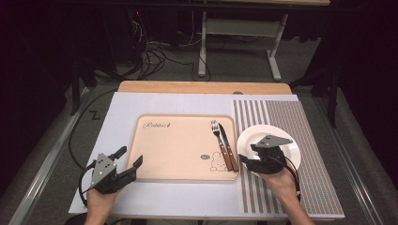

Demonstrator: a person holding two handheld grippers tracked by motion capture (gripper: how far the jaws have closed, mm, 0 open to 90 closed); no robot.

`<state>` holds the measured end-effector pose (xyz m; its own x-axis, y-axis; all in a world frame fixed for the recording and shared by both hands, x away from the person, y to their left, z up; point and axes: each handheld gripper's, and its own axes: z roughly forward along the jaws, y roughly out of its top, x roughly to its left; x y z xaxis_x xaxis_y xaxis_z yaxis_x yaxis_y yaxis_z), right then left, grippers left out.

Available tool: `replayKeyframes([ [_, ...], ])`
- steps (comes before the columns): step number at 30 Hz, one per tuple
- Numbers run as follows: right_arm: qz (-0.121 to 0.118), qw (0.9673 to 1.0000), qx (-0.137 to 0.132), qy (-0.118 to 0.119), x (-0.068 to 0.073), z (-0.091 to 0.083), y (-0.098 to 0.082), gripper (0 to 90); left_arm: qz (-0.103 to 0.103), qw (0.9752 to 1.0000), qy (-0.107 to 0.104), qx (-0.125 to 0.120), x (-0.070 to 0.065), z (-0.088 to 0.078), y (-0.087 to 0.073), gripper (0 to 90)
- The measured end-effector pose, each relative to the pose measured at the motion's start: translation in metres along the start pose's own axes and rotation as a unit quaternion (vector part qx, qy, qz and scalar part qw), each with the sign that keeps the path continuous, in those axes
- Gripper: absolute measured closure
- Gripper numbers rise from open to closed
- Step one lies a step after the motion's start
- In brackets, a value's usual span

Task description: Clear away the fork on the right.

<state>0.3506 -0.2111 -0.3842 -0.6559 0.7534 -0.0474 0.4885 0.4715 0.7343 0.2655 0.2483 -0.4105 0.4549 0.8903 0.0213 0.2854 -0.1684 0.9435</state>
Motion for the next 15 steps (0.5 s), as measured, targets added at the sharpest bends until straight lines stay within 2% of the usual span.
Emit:
replayKeyframes([
  [7,0.005,0.9999,-0.012,0.000,-0.003,-0.005,-0.005,40.4,0.001,1.0000,-0.004,0.005,0.000,0.001,0.000,35.9],
  [15,0.016,0.9995,-0.026,-0.004,-0.005,-0.010,-0.014,36.5,-0.016,0.9998,0.001,0.011,0.004,0.000,-0.002,37.3],
])
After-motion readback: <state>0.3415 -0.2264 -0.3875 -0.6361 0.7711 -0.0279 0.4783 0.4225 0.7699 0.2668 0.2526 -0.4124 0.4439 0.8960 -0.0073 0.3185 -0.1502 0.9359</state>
